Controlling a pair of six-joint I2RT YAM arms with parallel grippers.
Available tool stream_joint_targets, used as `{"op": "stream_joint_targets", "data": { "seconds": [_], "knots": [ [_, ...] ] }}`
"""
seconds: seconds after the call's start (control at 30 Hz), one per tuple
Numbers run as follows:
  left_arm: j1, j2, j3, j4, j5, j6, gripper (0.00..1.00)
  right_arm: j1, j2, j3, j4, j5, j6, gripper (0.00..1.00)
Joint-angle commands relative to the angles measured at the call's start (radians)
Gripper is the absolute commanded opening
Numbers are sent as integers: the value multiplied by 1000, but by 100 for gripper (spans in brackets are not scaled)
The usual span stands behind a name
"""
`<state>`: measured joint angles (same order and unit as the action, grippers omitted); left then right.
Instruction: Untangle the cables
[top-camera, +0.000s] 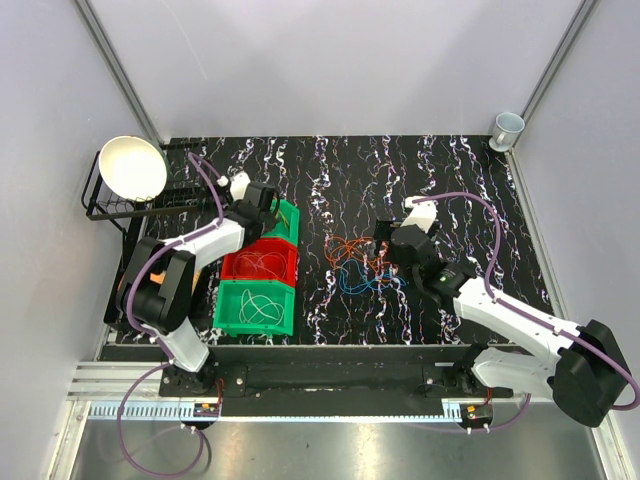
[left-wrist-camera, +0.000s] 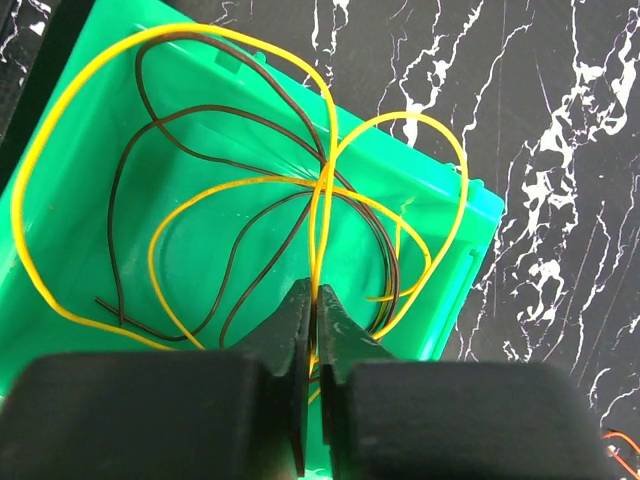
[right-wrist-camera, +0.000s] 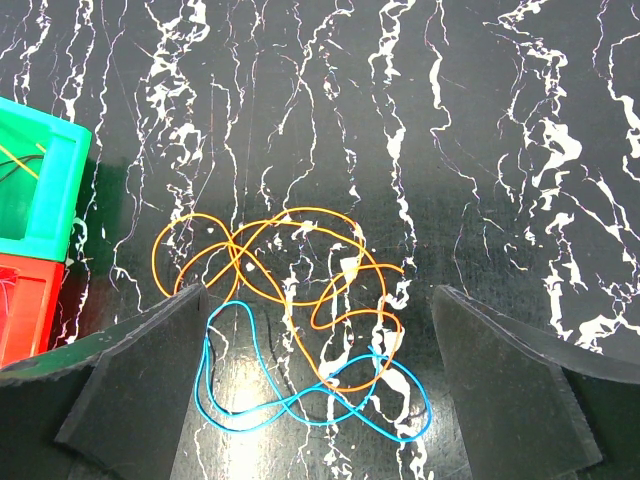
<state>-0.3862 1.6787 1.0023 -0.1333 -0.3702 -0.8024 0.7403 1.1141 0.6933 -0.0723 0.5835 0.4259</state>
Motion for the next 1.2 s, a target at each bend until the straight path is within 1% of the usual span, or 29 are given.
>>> {"op": "stream_joint_targets", "data": {
  "seconds": [0.0,0.07,0.13,0.17,0.23,0.27,0.37,0.43,0.47,0.53,0.57,0.67,0.7,0.87,1.0,1.17],
  "knots": [
    [4,-48,59,15,1,11,12,-7,-2,22,34,9,7,98],
    [4,-51,79,-25,-1,19,21,-5,-5,23,32,9,7,98],
    [4,-54,97,-51,11,25,24,-5,-5,21,34,9,5,98],
    [3,-59,99,-57,14,26,29,-5,-5,22,34,9,7,98],
    [3,-85,102,-68,25,28,33,-5,-4,21,34,10,7,98],
    [3,-96,101,-68,27,32,42,-7,-3,22,34,7,7,98],
    [1,-148,96,-83,34,35,56,-5,-4,22,34,9,5,98],
    [-8,-190,98,-103,31,38,61,-7,-4,22,35,10,7,98],
    [-14,-204,99,-117,24,40,69,-5,-3,22,35,9,5,98],
    [-28,-244,105,-141,10,43,76,-5,-5,20,34,10,5,98],
    [-34,-258,110,-164,-4,46,81,-7,-5,23,34,9,5,98],
    [-62,-321,113,-201,-30,60,90,-7,-2,22,34,9,5,98],
    [-86,-332,116,-209,-44,78,94,-5,-3,22,34,9,4,98],
    [-193,-378,139,-279,-169,132,98,-7,-3,22,34,9,4,98],
    [-295,-395,142,-295,-219,183,98,-5,-5,23,34,10,5,98],
    [-378,-379,144,-286,-237,227,99,-7,-3,22,34,9,4,98]
  ]
}}
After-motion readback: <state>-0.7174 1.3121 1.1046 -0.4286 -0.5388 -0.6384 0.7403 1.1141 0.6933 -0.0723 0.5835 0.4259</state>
